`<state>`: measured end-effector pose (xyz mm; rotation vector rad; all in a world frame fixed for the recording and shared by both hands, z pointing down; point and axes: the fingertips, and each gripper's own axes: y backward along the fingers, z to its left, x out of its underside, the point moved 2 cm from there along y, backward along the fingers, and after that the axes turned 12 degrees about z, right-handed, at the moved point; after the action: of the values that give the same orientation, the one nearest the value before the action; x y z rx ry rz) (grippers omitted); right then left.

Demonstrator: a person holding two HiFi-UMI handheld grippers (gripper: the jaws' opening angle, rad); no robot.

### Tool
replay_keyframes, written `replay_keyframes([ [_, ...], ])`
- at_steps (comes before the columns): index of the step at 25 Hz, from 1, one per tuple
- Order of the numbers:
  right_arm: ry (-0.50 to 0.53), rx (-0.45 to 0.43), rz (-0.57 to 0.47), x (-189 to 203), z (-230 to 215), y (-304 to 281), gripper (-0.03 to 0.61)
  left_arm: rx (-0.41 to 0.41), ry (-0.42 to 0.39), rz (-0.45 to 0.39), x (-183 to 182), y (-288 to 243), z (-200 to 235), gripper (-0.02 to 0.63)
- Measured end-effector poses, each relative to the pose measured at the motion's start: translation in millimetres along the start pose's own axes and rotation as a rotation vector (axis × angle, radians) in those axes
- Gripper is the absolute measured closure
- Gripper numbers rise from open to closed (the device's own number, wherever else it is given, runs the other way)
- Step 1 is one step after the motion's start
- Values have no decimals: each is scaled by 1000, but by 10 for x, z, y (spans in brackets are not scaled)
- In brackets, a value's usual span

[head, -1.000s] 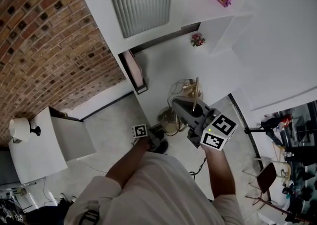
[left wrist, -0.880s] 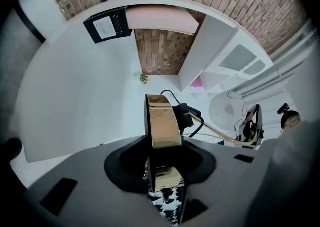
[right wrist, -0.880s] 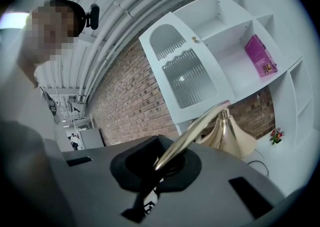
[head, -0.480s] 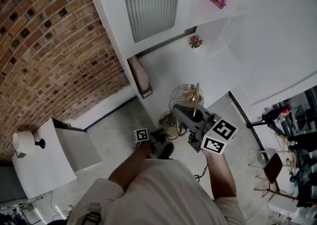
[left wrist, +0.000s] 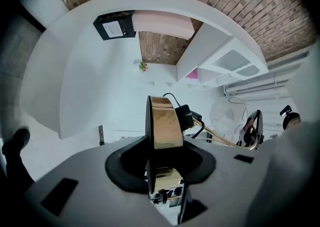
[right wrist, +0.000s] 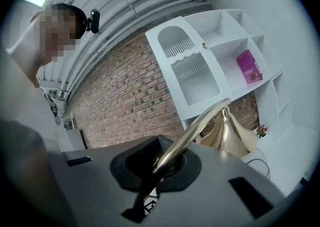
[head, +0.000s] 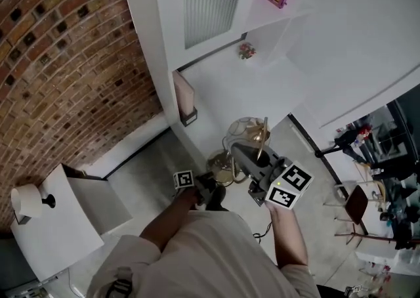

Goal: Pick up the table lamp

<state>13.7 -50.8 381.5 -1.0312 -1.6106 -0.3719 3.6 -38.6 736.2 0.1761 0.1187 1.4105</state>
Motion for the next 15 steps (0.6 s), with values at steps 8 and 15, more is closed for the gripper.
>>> replay_keyframes([
  [8,-30,105,-49,188,451,158,566,16,2,97,314,215,-46,480],
  [15,-47,196,-72,373,693,373,566,3,35,196,705,234,61,486],
])
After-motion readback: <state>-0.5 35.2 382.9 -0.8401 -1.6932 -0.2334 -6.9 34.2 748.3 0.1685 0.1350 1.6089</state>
